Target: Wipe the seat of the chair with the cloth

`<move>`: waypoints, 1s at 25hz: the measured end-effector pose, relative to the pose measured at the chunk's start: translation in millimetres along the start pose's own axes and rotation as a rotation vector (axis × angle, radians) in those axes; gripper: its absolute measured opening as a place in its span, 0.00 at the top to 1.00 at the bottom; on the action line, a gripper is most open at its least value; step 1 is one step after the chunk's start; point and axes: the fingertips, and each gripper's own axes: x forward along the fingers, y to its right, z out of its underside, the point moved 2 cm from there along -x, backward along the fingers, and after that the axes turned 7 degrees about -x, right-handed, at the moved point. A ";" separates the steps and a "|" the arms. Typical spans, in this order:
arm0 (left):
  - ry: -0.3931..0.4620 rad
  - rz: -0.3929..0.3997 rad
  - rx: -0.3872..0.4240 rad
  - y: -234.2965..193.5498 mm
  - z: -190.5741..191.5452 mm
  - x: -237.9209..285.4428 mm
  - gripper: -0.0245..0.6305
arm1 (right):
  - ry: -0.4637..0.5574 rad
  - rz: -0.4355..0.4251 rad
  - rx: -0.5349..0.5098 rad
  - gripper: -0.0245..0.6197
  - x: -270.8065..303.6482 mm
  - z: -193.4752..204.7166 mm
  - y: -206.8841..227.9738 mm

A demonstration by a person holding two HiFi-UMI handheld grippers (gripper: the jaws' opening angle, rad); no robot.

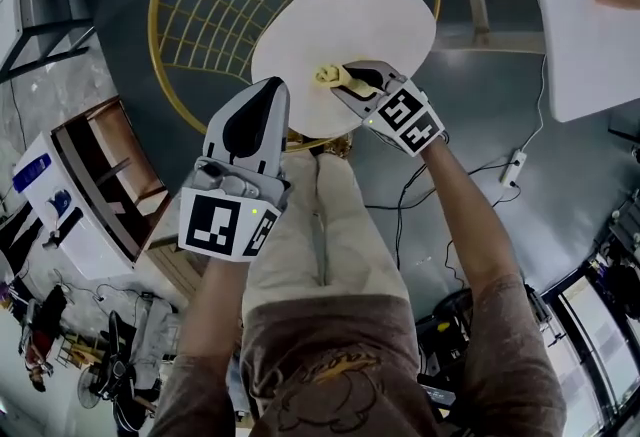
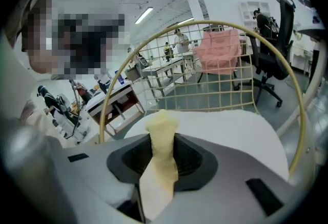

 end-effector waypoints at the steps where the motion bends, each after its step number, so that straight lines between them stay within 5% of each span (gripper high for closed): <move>1: -0.001 0.002 0.000 0.1 0.0 1.6 0.95 | 0.010 0.015 -0.013 0.76 0.1 -8.9 12.4; 11: -0.007 0.001 0.001 -11.7 -0.7 10.1 0.95 | -0.063 0.089 -0.110 0.76 32.2 -48.0 102.9; 25: -0.031 -0.025 -0.024 -44.8 4.4 21.4 0.95 | -0.168 0.044 -0.117 0.76 92.2 -30.5 122.8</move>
